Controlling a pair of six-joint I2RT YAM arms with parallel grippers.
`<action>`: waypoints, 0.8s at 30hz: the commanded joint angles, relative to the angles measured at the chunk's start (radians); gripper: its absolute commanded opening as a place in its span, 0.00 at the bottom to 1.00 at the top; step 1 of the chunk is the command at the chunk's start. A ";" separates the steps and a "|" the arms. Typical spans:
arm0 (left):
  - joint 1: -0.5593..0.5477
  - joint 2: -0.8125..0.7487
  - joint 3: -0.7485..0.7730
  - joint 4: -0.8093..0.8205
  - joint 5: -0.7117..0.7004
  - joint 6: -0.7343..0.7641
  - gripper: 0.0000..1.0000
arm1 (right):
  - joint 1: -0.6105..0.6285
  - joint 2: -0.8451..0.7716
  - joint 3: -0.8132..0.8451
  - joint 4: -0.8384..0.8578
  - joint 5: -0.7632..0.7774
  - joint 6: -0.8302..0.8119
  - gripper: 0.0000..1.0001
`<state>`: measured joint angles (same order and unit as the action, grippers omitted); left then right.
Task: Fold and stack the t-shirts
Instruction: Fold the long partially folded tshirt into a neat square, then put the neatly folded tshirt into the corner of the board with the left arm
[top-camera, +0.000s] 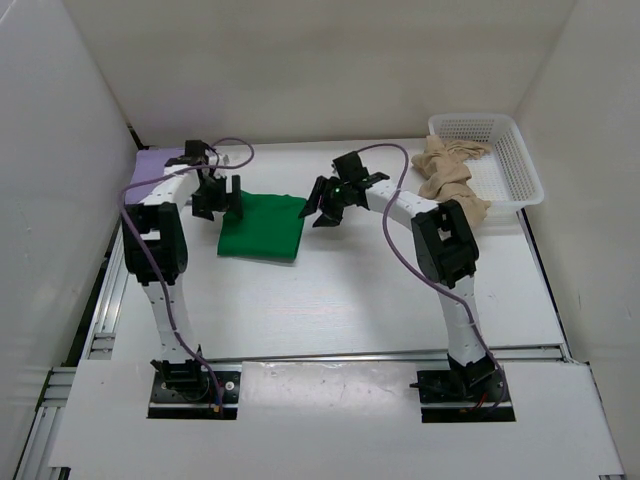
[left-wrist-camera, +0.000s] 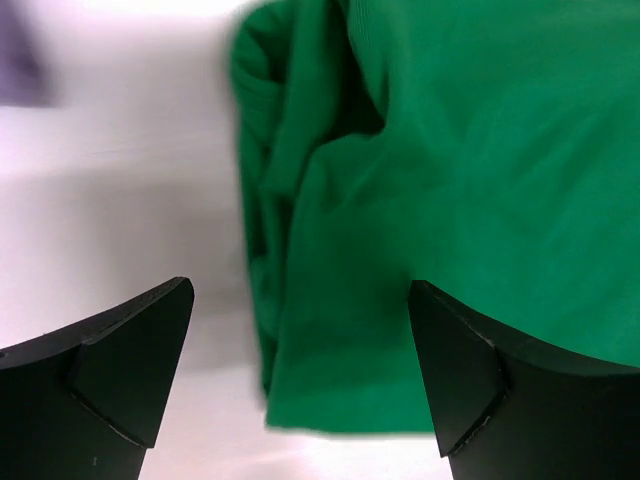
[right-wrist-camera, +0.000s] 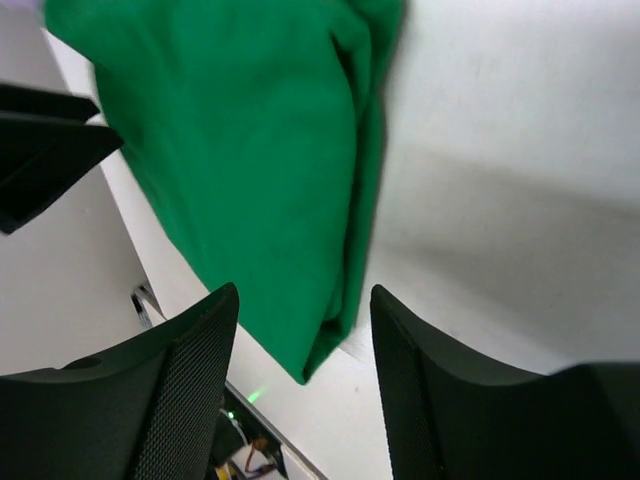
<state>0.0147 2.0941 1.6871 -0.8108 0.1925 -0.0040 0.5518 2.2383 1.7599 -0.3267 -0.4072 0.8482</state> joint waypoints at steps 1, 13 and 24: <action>-0.021 0.047 -0.017 -0.005 0.002 0.004 1.00 | 0.019 0.006 -0.028 -0.057 -0.033 -0.012 0.58; 0.014 0.242 0.049 -0.154 0.386 0.004 0.27 | 0.037 0.017 -0.036 -0.057 -0.032 0.006 0.55; 0.051 0.216 0.279 -0.185 0.026 0.004 0.10 | -0.009 -0.134 -0.148 -0.104 0.045 -0.054 0.55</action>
<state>0.0700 2.3310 1.8896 -1.0016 0.4759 -0.0204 0.5697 2.2101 1.6253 -0.3988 -0.4053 0.8383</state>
